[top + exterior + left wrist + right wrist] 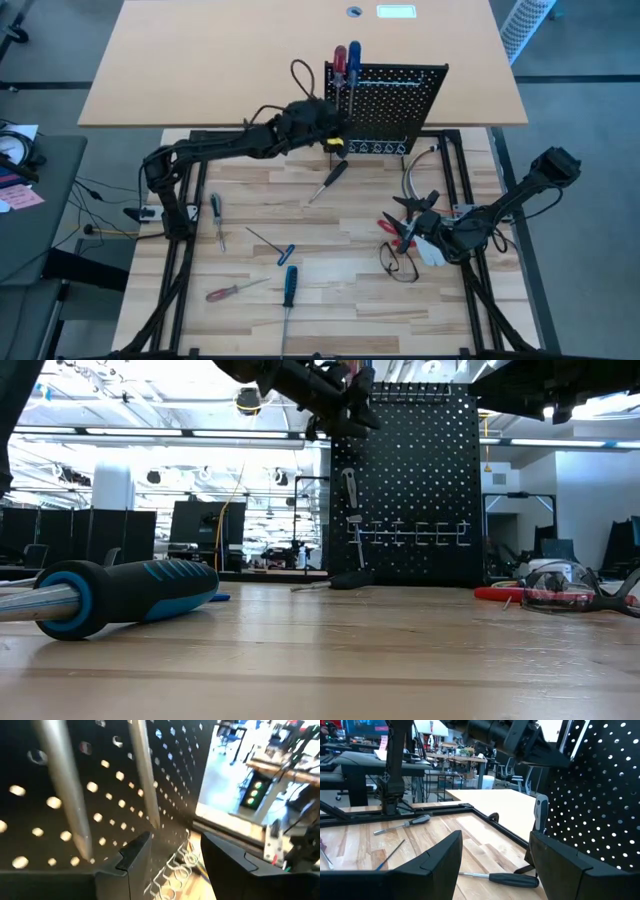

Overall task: Hang tools onto peg board
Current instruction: Hang the red screwdriver on the pegboard

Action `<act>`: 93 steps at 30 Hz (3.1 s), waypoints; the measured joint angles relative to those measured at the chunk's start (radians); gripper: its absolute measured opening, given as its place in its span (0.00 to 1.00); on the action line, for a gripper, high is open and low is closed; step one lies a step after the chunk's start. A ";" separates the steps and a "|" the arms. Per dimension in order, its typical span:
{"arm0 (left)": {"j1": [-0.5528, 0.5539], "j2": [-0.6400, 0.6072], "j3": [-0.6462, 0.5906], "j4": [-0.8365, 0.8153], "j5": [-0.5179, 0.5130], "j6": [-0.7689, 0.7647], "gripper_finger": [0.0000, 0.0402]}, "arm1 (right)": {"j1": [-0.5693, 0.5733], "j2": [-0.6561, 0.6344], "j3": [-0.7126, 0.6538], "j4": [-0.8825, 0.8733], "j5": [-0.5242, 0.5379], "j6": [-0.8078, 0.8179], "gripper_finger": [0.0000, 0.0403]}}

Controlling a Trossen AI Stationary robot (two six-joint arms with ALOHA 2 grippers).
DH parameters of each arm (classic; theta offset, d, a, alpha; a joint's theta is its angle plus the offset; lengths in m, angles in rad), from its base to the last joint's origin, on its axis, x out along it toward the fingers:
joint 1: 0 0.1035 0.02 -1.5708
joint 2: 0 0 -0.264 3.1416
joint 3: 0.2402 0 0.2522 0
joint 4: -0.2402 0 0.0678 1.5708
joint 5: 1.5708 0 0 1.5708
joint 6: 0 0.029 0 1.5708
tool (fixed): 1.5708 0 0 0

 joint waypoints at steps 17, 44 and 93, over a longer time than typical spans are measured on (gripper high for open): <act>-0.266 -0.001 0.000 -0.368 -0.208 0.107 0.41 | 0.000 0.000 0.000 -0.034 0.000 0.025 0.59; -0.755 -0.076 -0.314 -1.058 0.202 -0.624 0.41 | -0.014 0.013 0.000 -0.056 -0.028 0.076 0.59; -1.138 -0.034 -0.451 -1.208 0.423 -0.933 0.52 | -0.032 0.013 0.000 -0.052 -0.089 0.076 0.59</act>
